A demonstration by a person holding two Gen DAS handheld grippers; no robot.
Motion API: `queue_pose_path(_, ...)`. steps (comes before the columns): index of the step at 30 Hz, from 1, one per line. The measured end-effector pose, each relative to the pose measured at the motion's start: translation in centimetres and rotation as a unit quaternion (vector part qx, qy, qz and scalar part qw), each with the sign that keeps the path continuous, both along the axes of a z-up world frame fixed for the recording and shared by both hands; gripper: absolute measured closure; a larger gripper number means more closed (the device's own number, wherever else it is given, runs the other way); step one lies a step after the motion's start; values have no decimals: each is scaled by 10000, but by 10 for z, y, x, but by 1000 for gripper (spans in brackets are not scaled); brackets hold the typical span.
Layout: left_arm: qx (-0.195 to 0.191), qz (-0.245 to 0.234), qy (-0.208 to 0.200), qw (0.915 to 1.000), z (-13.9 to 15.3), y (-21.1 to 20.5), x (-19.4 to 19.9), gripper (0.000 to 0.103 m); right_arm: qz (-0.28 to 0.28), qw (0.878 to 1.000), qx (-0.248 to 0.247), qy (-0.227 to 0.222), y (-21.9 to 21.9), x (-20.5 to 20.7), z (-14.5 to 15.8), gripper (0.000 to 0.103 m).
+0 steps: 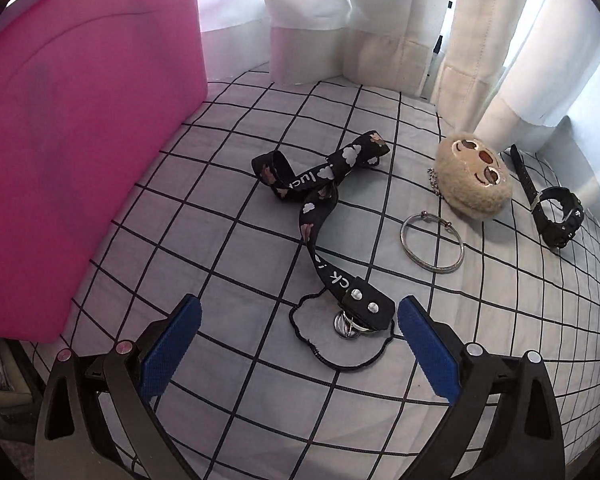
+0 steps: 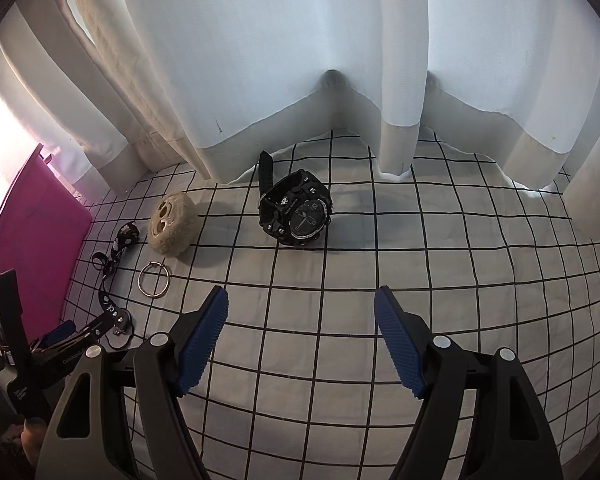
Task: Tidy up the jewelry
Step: 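Withdraw both tools from the tub toward the black lanyard, then grasp the black watch with the right tool while the left tool grasps the lanyard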
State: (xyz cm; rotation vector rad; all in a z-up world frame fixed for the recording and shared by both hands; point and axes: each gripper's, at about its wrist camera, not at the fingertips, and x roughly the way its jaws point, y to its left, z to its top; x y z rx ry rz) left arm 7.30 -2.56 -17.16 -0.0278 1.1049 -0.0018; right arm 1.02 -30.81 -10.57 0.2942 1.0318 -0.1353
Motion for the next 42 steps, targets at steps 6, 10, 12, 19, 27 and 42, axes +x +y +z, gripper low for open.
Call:
queue_pose_path(6,104,154,88,9998,-10,-9,3,6,-120,9998,150,-35,-11,28,-10,31)
queue_pose_path(10,133,195,55,9997,-13,-14,3,6,-303,9987,399,12,-17,52,-16,31)
queue_pose_path(12,131,222,33,9997,-13,-14,2,6,-451,9975,538,66,-20,62,-20,31)
queue_pose_path(19,97,303,-6,9995,-14,-13,2,6,-654,9964,383,374,-22,91,-38,31)
queue_pose_path(27,93,342,-40,9994,-15,-13,-1,5,-633,9956,-31,693,-19,111,-58,31)
queue_pose_path(42,-172,496,22,9986,-17,-9,2,5,-395,9955,-403,760,-7,131,-82,31)
